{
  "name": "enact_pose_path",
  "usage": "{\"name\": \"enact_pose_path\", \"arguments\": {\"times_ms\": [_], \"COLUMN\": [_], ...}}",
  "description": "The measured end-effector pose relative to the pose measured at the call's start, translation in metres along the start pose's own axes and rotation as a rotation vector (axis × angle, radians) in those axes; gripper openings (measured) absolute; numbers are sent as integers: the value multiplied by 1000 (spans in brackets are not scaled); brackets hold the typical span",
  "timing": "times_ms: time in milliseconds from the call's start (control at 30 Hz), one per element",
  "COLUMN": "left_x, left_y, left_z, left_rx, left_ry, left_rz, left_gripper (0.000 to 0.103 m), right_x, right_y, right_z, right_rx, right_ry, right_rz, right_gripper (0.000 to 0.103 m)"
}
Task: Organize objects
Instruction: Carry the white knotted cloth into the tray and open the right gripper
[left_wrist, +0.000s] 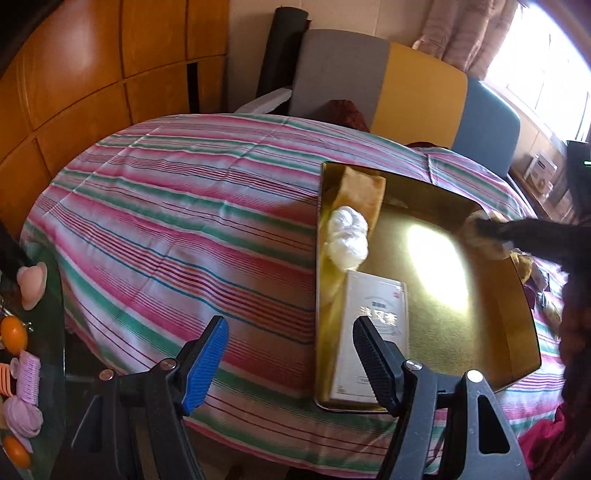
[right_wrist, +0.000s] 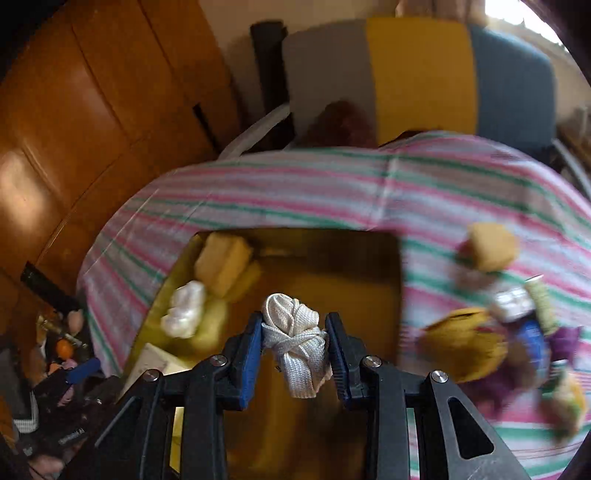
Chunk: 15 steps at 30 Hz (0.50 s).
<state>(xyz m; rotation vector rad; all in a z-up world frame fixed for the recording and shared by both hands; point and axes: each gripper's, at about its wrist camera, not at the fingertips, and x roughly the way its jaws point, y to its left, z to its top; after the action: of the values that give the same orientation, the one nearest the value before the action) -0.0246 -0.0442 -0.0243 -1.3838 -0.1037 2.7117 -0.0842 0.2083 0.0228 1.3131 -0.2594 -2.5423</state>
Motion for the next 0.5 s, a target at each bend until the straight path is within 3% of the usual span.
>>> {"name": "enact_pose_path", "arguments": {"times_ms": [200, 267, 500], "left_x": [5, 7, 8], "left_y": [9, 10, 8], "left_z": [-1, -1, -3], "left_rx": [-30, -35, -30], "left_ry": [10, 17, 19], "left_rz": [-20, -23, -29], "left_gripper": [70, 70, 70], "right_x": [81, 98, 125], "right_y": [49, 53, 64], "right_z": [-7, -11, -23], "right_rx": [55, 74, 141], "right_ry": [140, 156, 215], "right_rz": [66, 87, 281], "right_gripper": [35, 39, 49]}}
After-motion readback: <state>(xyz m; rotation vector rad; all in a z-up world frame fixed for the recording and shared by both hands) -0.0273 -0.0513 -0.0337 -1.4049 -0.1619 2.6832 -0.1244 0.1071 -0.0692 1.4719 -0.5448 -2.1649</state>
